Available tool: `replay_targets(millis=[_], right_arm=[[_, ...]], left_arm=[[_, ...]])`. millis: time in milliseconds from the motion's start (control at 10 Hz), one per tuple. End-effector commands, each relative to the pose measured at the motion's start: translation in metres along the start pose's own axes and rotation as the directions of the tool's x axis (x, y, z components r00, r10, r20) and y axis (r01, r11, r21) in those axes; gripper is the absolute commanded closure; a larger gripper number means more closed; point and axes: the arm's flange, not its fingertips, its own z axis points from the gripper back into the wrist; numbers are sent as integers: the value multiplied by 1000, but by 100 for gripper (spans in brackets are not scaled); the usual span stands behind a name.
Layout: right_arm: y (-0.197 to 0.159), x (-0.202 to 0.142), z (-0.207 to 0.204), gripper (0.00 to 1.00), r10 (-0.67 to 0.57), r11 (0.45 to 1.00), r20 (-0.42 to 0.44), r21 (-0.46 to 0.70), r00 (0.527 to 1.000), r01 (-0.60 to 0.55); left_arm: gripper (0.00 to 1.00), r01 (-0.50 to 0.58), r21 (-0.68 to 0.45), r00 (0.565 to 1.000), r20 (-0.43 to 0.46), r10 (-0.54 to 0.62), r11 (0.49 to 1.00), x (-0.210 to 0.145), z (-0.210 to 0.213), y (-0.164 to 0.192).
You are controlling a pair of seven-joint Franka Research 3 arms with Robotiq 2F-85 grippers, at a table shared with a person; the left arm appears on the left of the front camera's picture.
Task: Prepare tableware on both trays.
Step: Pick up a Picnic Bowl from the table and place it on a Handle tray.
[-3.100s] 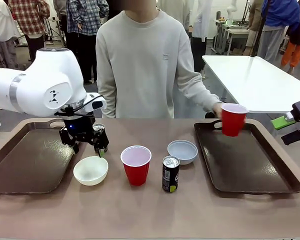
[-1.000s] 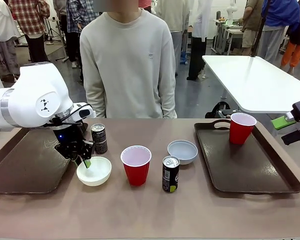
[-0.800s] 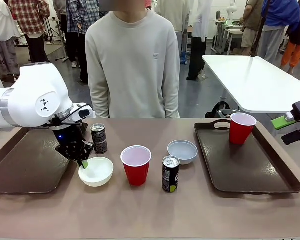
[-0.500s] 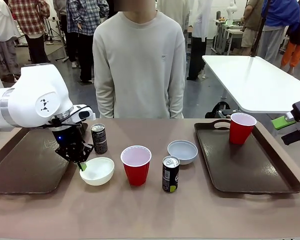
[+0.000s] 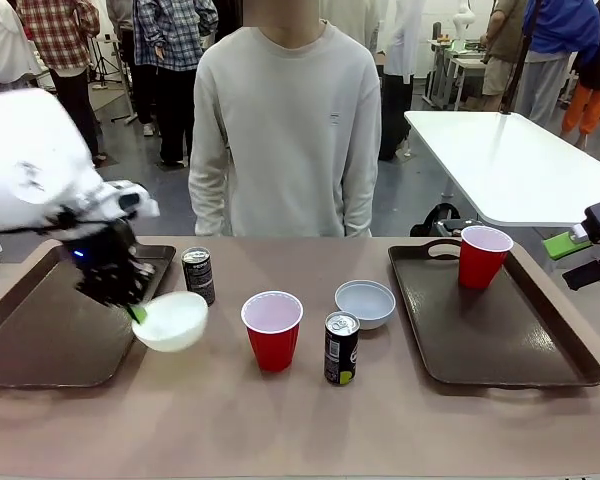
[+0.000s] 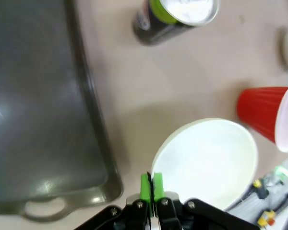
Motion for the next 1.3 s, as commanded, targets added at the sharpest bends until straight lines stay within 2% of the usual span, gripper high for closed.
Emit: replay_targets(millis=[0,200,300,400,600,800,1000,1200], right_arm=[[0,-1,-1,0,-5,1000,-8,11,1000,5],[0,-1,-1,0,-5,1000,-8,11,1000,5],[0,-1,-1,0,-5,1000,-8,11,1000,5],[0,-1,-1,0,-5,1000,-8,11,1000,5],[0,-1,-1,0,-5,1000,-8,11,1000,5],[0,-1,-1,0,-5,1000,-8,11,1000,5],[0,-1,-1,0,-5,1000,-8,11,1000,5],[0,-1,-1,0,-5,1000,-8,11,1000,5]], left_arm=[[100,-23,-12,996,85,24,1000,-25,37,27],[100,-65,24,987,148,61,998,-32,62,36],[100,-92,-86,982,155,104,992,-36,75,33],[100,-52,-8,990,132,53,999,-26,64,32],[97,-67,-28,985,159,71,997,-31,77,36],[97,-110,80,975,200,92,991,-19,76,47],[97,-130,172,977,192,96,977,-17,78,56],[97,-190,241,972,185,147,952,1,87,76]])
